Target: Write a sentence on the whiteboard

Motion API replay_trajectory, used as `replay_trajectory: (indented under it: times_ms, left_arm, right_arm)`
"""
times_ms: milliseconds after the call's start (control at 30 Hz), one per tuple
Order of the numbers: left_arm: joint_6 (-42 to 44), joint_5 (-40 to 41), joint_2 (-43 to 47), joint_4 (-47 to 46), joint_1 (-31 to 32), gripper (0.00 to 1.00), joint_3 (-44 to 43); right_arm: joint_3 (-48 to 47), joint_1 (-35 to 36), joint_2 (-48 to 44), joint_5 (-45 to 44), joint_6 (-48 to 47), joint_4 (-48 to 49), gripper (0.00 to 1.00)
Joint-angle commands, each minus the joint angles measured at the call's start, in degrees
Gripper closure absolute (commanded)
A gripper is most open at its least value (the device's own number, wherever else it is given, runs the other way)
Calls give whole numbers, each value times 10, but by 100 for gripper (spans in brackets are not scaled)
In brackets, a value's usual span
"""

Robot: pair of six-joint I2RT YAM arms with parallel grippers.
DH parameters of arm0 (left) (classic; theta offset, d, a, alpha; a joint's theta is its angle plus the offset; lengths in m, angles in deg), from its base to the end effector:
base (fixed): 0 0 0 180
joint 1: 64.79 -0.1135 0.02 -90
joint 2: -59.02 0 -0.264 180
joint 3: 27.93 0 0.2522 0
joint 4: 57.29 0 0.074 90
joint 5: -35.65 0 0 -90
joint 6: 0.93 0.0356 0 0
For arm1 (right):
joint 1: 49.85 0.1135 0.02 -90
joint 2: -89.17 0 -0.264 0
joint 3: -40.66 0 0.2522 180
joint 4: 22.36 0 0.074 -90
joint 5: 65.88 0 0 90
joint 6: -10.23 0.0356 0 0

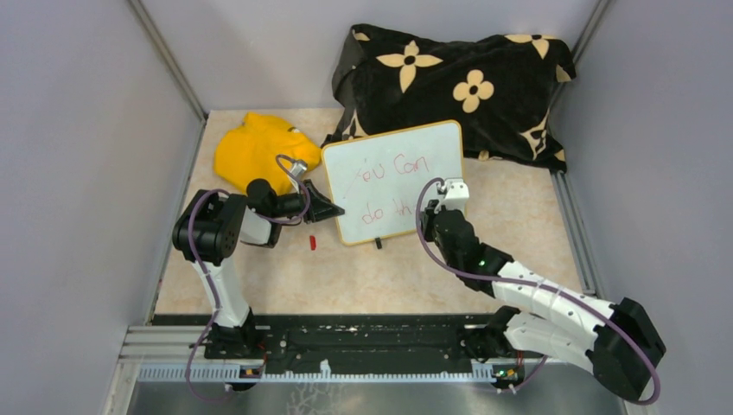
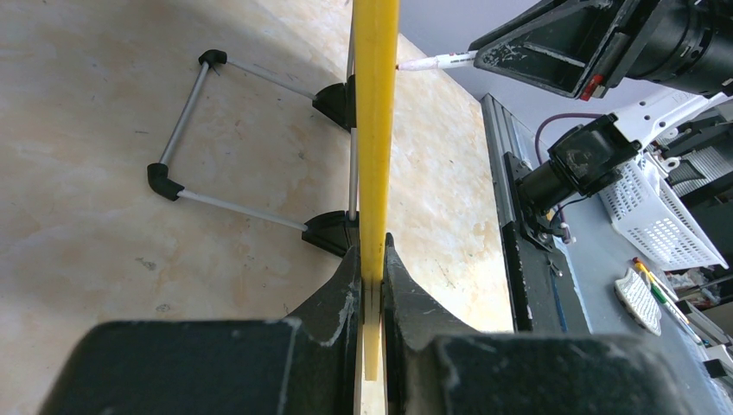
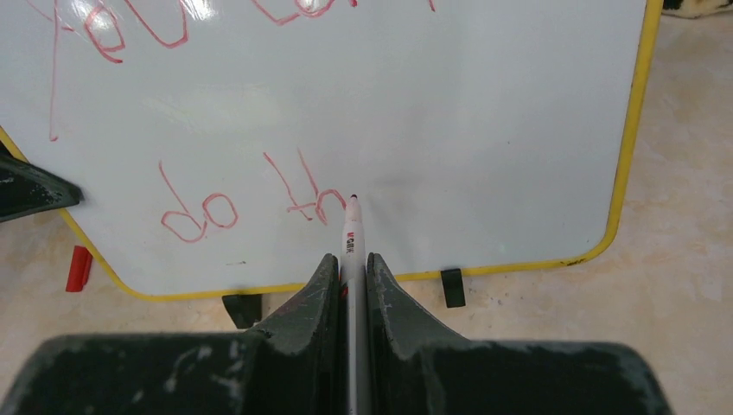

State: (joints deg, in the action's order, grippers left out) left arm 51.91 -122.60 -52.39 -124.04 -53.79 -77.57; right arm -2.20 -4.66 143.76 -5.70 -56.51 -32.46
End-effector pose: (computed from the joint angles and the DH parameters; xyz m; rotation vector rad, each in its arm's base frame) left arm 0.3103 -0.0940 0.1446 0.6980 1.6133 -1.5037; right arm 0.1615 0.1375 0.2384 -0.0251 1.9105 0.3017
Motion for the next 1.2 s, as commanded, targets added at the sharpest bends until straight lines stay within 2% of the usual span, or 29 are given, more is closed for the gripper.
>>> replay_trajectory:
  times_ms: [0, 1167]
  left_arm:
    - [16, -11, 1, 31, 9, 100, -4]
    - [17, -11, 1, 34, 9, 100, -4]
  right_arm:
    - [-38, -6, -7, -20, -15, 28, 100]
    - [-21, -21, 55, 4, 1, 52, 100]
